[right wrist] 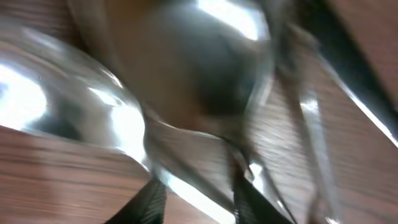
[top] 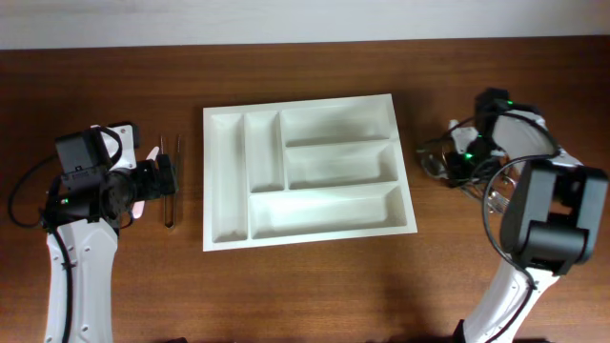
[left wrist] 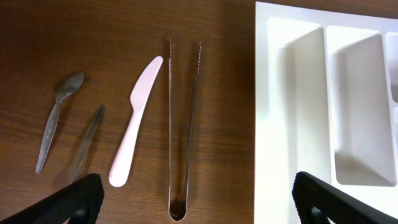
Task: Pack container
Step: 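Lower the right gripper and grasp a metal spoon by its handle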
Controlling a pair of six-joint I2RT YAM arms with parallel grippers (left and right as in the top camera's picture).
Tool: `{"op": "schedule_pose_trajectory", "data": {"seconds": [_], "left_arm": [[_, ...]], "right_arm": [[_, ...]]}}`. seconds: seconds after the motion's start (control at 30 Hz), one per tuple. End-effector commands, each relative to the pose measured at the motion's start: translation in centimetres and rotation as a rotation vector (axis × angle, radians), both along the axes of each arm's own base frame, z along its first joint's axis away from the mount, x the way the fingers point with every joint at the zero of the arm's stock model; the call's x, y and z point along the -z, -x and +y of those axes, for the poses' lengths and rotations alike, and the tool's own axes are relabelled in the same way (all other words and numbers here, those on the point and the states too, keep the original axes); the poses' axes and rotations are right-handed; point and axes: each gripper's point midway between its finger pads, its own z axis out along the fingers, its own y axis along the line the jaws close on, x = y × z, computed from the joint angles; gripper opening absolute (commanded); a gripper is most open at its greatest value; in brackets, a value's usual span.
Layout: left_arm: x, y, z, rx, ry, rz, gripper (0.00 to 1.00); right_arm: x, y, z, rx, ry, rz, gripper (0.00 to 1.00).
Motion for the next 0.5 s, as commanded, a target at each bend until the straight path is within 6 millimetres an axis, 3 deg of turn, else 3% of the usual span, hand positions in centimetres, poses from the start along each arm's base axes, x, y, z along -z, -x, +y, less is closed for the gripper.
{"op": "schedule_pose_trajectory", "data": {"seconds": [0.0, 0.47], "left_arm": [[-0.6, -0.4, 0.4, 0.004, -0.019, -0.013, 0.99], [-0.6, -0.4, 0.4, 0.004, -0.019, -0.013, 0.99]], "right_arm": [[0.8, 1.1, -1.7, 0.082, -0.013, 0.035, 0.36], [0.8, 0.3, 1.0, -0.019, -0.03, 0.022, 0.38]]}}
